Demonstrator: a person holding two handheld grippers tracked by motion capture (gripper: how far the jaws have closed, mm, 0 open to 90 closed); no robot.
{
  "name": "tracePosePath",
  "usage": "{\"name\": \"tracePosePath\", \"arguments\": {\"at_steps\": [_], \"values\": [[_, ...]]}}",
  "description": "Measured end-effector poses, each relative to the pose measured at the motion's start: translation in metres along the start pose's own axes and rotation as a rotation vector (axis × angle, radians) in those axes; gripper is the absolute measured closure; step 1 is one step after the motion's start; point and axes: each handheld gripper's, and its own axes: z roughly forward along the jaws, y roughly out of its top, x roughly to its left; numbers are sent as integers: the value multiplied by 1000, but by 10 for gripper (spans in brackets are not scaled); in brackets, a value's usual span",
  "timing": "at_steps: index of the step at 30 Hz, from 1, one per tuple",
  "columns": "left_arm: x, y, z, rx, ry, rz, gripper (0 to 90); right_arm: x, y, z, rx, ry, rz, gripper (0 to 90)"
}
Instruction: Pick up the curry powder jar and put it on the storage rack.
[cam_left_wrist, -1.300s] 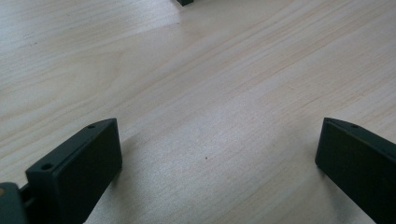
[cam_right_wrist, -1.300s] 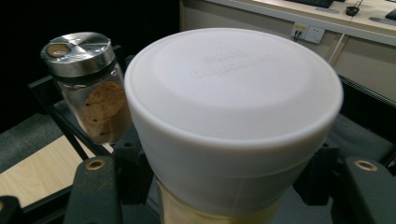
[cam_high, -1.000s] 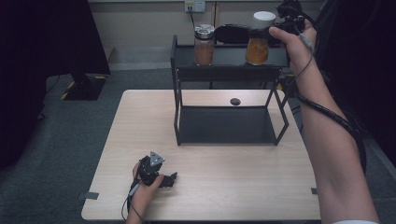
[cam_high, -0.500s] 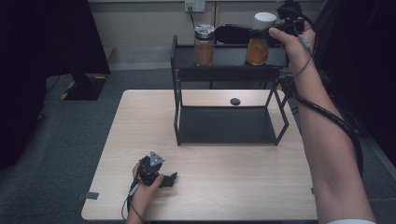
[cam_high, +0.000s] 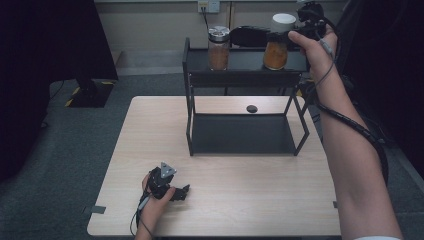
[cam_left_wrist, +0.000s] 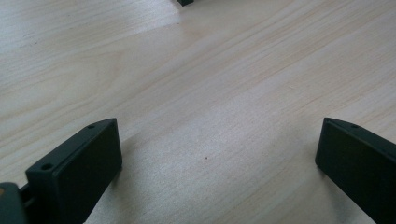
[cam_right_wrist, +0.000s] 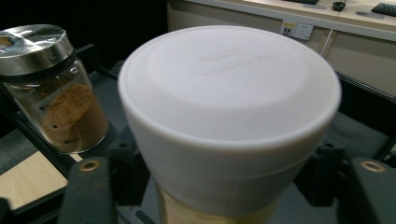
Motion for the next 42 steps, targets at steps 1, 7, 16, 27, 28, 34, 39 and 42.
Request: {"name": "tracePosePath", "arguments": {"at_steps": [1,7,16,27,28,34,39,42], "values": [[0,0,0,0,0,0,1,1,0,0,-2,-7,2,244],[0,0,0,0,0,0,1,-2,-5,-8,-17,-13,50,79],[0,0,0,0,0,0,1,5,-9,-14,-23,-8,15,3],[0,0,0,1,0,0,1,12,-22,-27,-25,15,35,0],[0,0,0,0,0,0,1,12,-23,-29,-21,13,30,0],[0,0,0,0,0,0,1,9,-35,-35,-19,25,33,0],[0,0,0,1,0,0,1,7,-47,-38,-15,42,22,0],[0,0,0,0,0,0,1,9,-53,-39,-8,39,8,0]]}}
